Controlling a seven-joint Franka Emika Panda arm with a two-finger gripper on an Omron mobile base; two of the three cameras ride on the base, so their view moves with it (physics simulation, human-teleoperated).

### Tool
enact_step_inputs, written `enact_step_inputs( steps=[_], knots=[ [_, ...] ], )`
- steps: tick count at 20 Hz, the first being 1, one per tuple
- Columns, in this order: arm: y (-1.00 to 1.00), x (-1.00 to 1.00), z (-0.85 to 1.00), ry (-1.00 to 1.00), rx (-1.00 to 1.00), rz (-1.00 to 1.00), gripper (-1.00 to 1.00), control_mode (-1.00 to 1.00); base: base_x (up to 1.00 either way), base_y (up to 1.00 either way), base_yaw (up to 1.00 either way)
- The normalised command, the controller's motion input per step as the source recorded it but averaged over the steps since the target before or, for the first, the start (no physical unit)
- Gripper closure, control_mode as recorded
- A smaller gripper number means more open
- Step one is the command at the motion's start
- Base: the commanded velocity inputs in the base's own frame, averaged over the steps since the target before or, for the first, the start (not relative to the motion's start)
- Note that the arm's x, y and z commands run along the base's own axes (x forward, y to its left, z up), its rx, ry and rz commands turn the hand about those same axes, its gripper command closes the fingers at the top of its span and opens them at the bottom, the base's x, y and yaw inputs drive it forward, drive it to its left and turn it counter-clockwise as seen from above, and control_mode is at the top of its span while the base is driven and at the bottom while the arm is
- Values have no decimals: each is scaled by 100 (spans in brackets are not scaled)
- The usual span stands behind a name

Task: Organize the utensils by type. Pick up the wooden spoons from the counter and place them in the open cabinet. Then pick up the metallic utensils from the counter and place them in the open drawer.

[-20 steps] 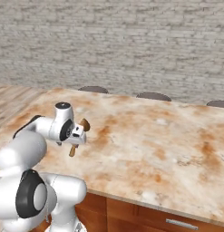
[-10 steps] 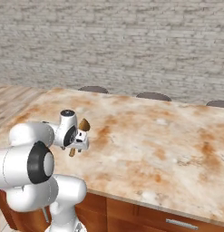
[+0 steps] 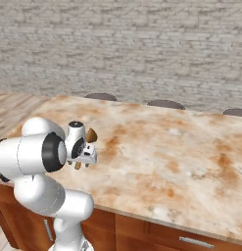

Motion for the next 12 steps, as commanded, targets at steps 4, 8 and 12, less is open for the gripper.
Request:
enact_step_inputs(
  steps=[4,8,12],
  knots=[
    [16,1,-27,1,0,0,100,-100,0,0,0],
    [0,2,-3,3,0,0,100,-100,0,0,0],
    [0,11,0,1,0,0,100,-100,0,0,0]
  ],
)
